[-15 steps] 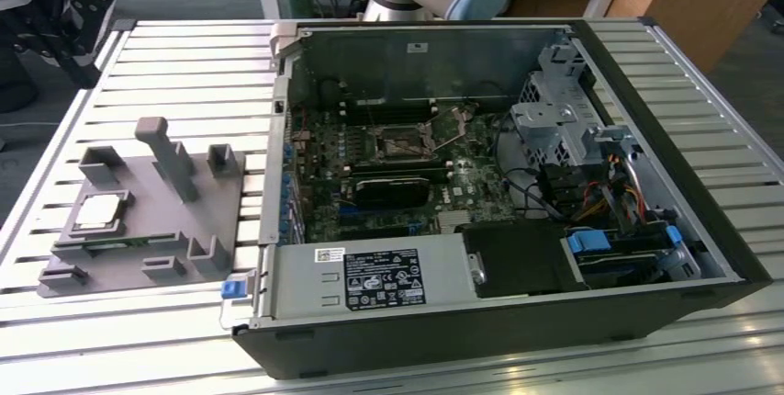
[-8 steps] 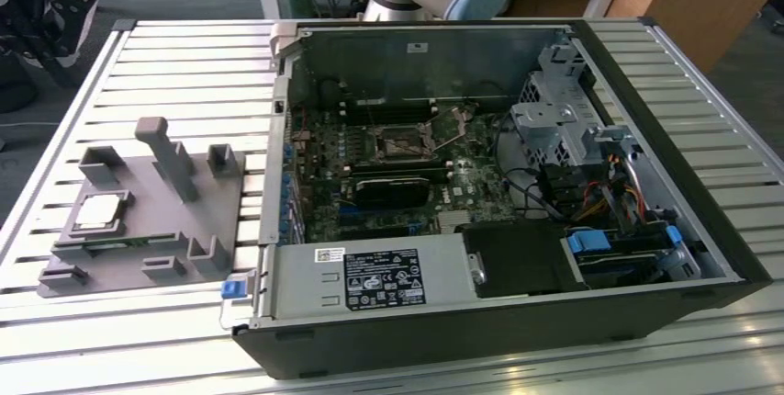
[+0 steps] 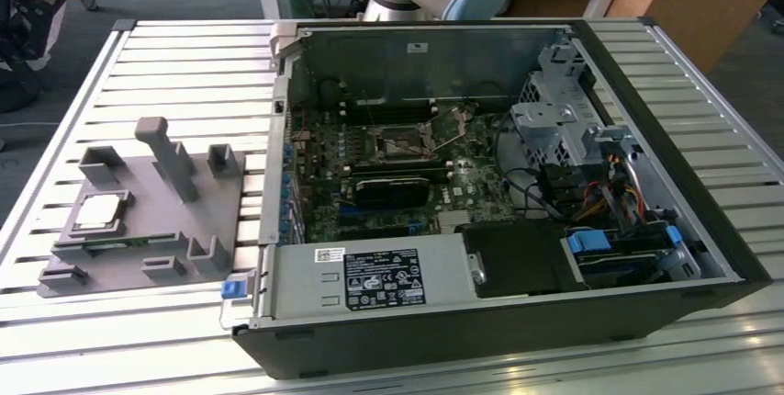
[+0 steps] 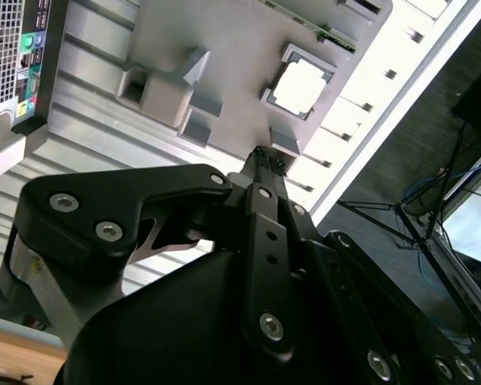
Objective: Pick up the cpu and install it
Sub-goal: 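Reach for the cpu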
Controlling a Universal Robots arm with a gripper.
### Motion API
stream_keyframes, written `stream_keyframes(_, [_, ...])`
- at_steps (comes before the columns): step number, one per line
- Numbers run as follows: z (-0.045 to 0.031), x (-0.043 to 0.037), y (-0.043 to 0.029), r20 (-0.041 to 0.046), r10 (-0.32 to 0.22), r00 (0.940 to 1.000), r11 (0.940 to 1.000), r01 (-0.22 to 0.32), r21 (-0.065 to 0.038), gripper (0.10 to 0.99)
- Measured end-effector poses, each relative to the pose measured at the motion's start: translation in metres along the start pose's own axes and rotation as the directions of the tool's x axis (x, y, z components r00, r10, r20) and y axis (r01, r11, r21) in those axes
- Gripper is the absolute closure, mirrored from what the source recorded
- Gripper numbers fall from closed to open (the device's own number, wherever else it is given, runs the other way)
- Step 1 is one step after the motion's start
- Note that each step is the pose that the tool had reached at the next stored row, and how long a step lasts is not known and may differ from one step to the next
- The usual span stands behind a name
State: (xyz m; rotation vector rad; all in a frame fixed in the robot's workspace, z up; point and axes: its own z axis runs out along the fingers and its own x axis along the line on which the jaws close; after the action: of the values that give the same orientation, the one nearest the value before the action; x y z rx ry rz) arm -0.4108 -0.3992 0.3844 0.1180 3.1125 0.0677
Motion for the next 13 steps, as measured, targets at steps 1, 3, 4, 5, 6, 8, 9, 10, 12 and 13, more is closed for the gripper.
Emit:
stream_keyframes(1, [0.0003,0.0046,-0.0003,0.0001,0.0,1.0,1.0,0.0,0.0,0.98])
stream_keyframes(3, [0.0004,0.0119,-0.001,0.0,0.0,1.0,1.0,0.0,0.0,0.98])
stream_keyframes(4, [0.0005,0.0152,-0.0012,0.0,0.0,1.0,1.0,0.0,0.0,0.98])
stream_keyframes(5, [0.0006,0.0185,-0.0014,0.0001,0.001,1.0,1.0,-0.001,0.0,0.98])
stream_keyframes(6, [0.0008,0.0217,-0.0017,0.0001,0.001,1.0,1.0,-0.001,0.0,0.98])
stream_keyframes(8, [0.0008,0.0288,-0.0022,0.0001,0.001,1.0,1.0,-0.001,0.0,0.98])
stream_keyframes(9, [0.001,0.0329,-0.0025,0.0002,0.002,1.0,1.0,-0.002,0.0,0.98])
stream_keyframes(10, [0.001,0.0364,-0.0028,0.0002,0.002,1.0,1.0,-0.002,0.0,0.98])
stream_keyframes(12, [0.0013,0.0434,-0.0034,0.0,0.002,1.0,1.0,-0.002,0.0,0.98])
stream_keyframes(13, [0.0017,0.0465,-0.0036,0.0001,0.002,1.0,1.0,-0.002,0.0,0.98])
